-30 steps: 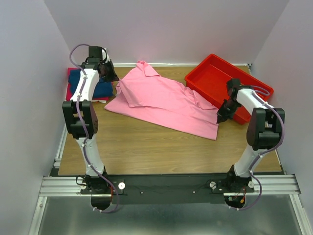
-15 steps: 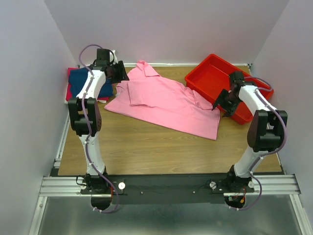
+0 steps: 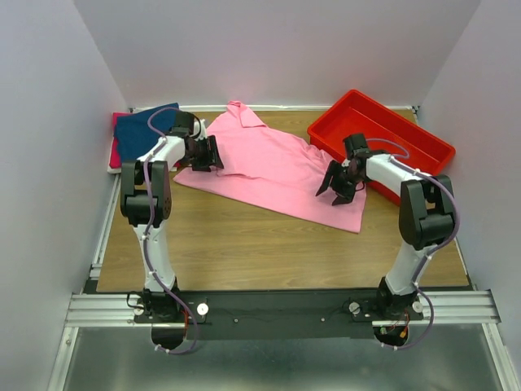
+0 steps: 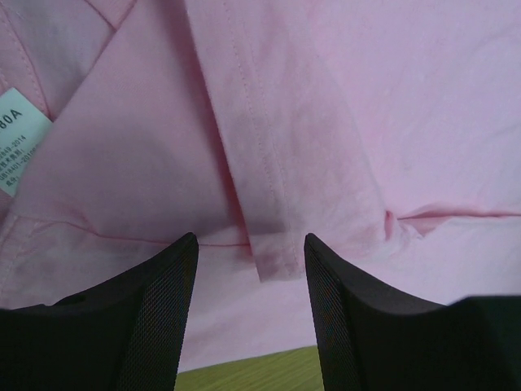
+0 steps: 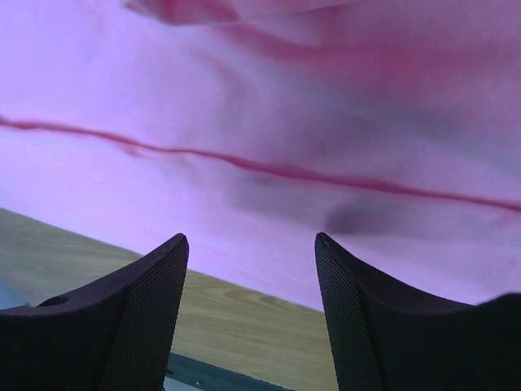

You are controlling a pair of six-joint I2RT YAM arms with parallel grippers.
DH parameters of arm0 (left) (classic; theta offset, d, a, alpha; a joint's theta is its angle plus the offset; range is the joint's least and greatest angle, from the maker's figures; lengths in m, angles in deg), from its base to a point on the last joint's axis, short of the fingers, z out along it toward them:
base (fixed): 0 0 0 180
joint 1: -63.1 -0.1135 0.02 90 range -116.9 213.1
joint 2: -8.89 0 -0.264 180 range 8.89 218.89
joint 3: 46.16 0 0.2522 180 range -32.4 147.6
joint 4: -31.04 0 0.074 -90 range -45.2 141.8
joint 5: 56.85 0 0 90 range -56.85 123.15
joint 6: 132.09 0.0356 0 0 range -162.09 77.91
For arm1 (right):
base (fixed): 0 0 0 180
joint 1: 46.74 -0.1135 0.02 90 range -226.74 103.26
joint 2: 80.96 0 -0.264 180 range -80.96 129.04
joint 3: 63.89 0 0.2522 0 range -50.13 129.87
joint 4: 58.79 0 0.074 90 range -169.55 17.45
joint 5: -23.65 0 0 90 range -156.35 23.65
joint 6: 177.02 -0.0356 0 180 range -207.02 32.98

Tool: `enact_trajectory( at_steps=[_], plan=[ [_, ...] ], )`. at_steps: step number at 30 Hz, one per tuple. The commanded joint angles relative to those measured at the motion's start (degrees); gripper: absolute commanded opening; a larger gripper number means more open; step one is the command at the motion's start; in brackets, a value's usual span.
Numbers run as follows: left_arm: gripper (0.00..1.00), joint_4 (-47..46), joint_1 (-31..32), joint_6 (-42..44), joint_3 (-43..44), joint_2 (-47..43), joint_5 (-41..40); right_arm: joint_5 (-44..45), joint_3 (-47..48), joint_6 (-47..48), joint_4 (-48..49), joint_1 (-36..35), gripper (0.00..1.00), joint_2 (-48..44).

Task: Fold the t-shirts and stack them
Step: Fold the tshirt

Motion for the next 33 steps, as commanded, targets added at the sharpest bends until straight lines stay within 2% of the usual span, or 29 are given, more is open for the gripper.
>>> enact_trajectory(
  at_steps=[1, 8, 19, 30, 33],
  plan=[
    [0.63, -0.5, -0.2, 1.4, -2.9, 1.7, 0.8, -0.2, -2.4, 1.2, 3.2, 0.1, 0.70, 2.2],
    [0.63, -1.5, -0.2, 2.3, -11.2, -2.5, -4.3, -1.7, -8.3, 2.3, 3.1, -0.4, 0.70, 3.2],
    [0.63, -0.5, -0.6, 1.8, -25.6, -11.9, -11.0, -4.5, -20.0, -2.0, -1.9, -2.1, 0.70, -6.9],
    [0.63, 1.8, -2.9, 0.9, -37.4, -20.9, -14.1, -5.1, -24.4, -6.0, -4.3, -6.9, 0.70, -12.7],
    [0.64, 1.9, -3.0, 0.5, -37.5, -24.1, -12.8, -4.7, -23.7, -6.2, -5.0, -7.5, 0.70, -13.9]
  ],
)
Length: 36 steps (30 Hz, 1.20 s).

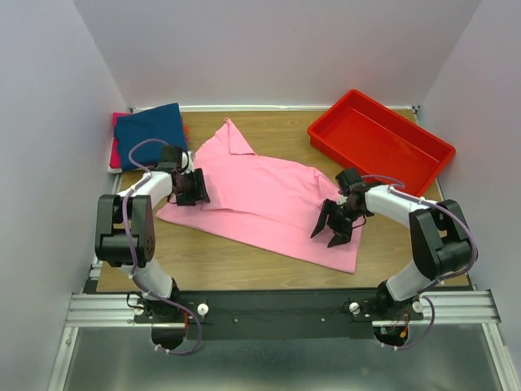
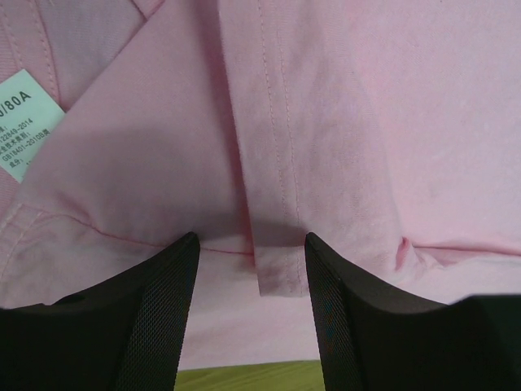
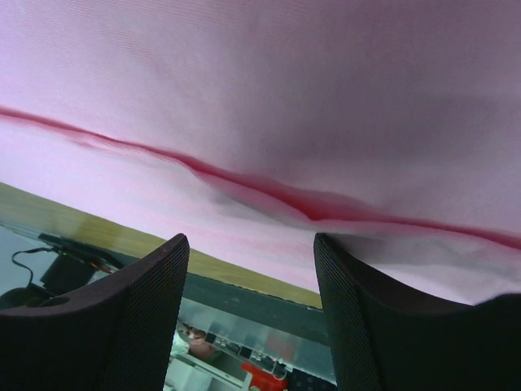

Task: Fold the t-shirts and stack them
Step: Fold the tshirt

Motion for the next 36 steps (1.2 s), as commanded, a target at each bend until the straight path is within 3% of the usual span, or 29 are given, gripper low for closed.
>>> enact_trajectory(
  at_steps=[1, 11, 17, 36],
  plan=[
    [0.63, 7.7, -0.7, -0.4, -3.2, -2.5, -4.2, 3.1, -0.7, -0.8, -5.2, -0.9, 0.70, -1.7],
    [0.63, 12.5, 1.5, -1.1, -2.3, -6.3, -1.7, 4.3, 7.0, -0.3, -6.8, -0.9, 0.70, 0.5],
    [0.59, 12.8, 1.6, -1.9, -1.1, -11.0, -1.7, 4.4, 6.4, 0.2, -6.7, -0.9, 0.70, 1.4],
    [0.47, 12.5, 3.3, -0.9, -3.4, -7.3, 0.0, 5.0, 5.2, 0.1, -6.6, -0.9, 0.70, 1.0]
  ],
)
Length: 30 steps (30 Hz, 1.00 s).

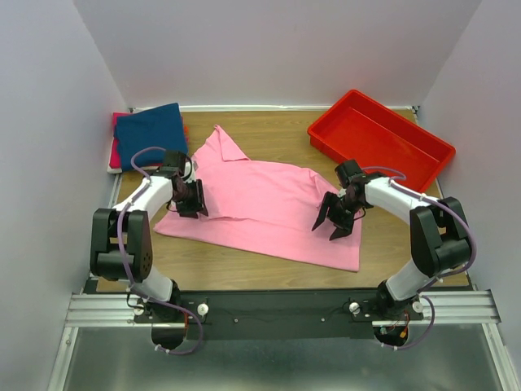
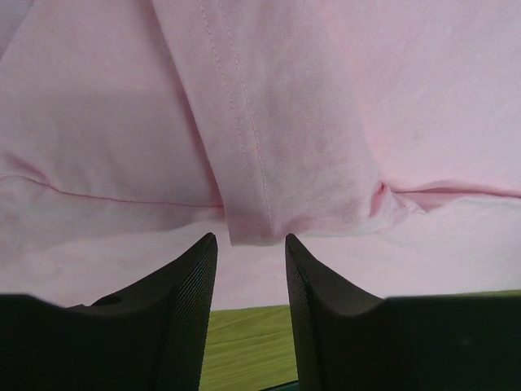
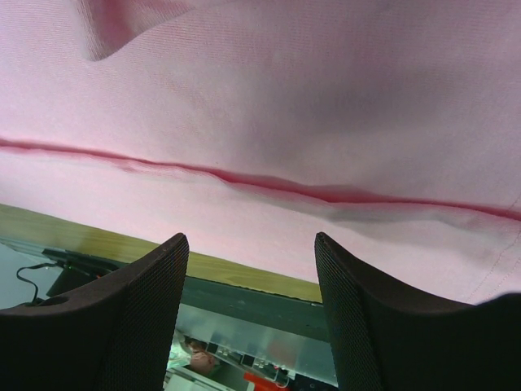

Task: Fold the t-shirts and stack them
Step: Fold the tshirt

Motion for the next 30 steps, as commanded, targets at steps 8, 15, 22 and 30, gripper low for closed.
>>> enact_trajectory(
  at_steps=[8, 15, 22, 30],
  plan=[
    [0.46, -1.1, 1.6, 1.1, -1.1, 3.1, 0.7, 1.6, -0.6, 0.3, -0.9, -0.2, 0.70, -0.2],
    [0.19, -1.0, 2.8, 1.2, 0.3, 3.8, 1.1, 1.8, -0.8, 0.0, -0.9, -0.1, 0.70, -0.4],
    [0.00, -0.1, 3.3, 1.2, 4.7, 4.4, 2.5, 1.8, -0.8, 0.0, -0.9, -0.2, 0.70, -0.1],
    [0.00, 1.3, 4.3, 1.8, 12.3, 10.4, 3.8, 1.9, -0.1, 0.3, -1.0, -0.2, 0.70, 0.9]
  ],
)
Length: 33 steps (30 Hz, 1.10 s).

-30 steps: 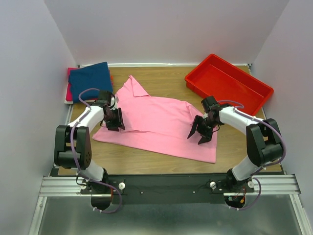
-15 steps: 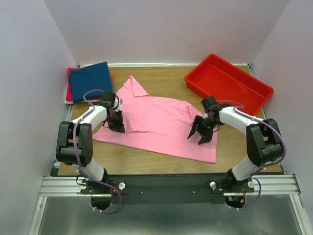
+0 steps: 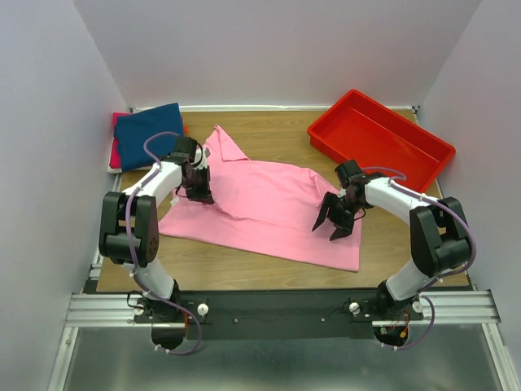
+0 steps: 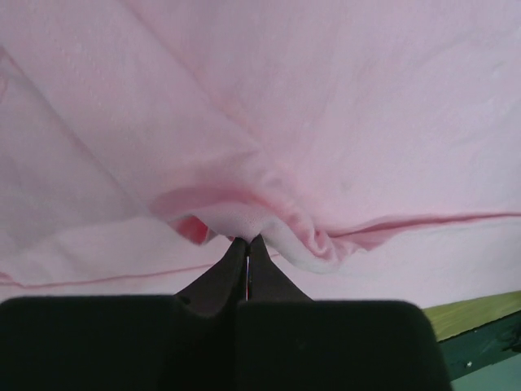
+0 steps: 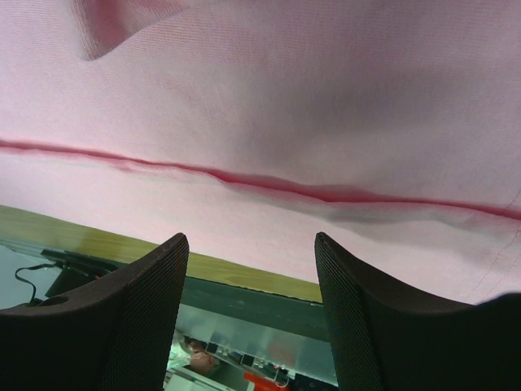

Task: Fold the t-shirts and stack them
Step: Fold the tshirt

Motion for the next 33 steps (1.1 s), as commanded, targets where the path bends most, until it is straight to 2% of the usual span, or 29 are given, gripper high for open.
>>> enact_trajectory(
  at_steps=[1, 10, 27, 33],
  plan=[
    [0.00, 1.5, 1.0, 1.0, 4.4, 3.2, 2.2, 1.9, 0.0, 0.4, -0.9, -0.2, 0.70, 0.9],
    [0.00, 3.5, 3.9, 2.5, 11.2, 7.4, 1.6, 1.9, 0.4, 0.6, -0.8, -0.2, 0.71, 1.9],
    [0.00, 4.2, 9.6, 3.4, 17.3, 13.0, 1.1, 1.9, 0.8, 0.9, -0.7, -0.1, 0.71, 2.3],
    [0.10, 4.9, 10.5, 3.9, 20.0, 15.2, 0.4, 1.9, 1.4, 1.0, -0.8, -0.1, 0.71, 2.8]
  ],
)
